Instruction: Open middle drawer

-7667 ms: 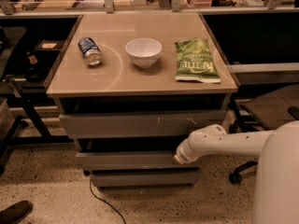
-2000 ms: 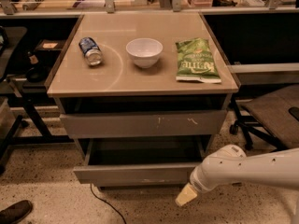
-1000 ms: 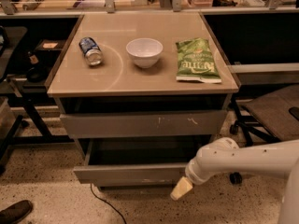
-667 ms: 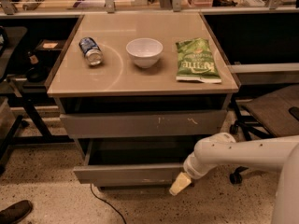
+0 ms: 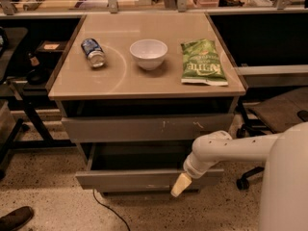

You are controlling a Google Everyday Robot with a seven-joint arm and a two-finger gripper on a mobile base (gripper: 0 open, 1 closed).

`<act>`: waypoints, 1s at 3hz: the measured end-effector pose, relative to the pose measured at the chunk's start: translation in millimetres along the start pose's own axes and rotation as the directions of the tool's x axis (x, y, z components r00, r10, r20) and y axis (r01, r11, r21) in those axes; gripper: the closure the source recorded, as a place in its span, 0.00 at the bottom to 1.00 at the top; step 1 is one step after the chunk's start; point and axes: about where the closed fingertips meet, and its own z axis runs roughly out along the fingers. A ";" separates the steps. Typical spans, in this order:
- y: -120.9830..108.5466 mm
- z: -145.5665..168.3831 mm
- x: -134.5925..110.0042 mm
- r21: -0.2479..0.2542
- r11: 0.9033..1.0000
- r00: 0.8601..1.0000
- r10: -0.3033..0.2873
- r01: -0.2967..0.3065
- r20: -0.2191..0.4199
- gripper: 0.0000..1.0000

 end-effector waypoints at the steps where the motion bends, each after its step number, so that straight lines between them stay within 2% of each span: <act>1: -1.4 18.3 7.1 -0.012 1.000 0.999 0.012 -0.013 -0.040 0.00; 2: 7.5 29.7 12.6 -0.023 1.000 0.996 -0.001 -0.001 -0.086 0.00; 3: 20.9 17.9 28.0 -0.009 1.000 0.987 0.017 -0.018 -0.160 0.00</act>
Offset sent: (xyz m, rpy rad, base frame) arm -0.0213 0.0055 -0.0428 -0.0924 0.1066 0.0328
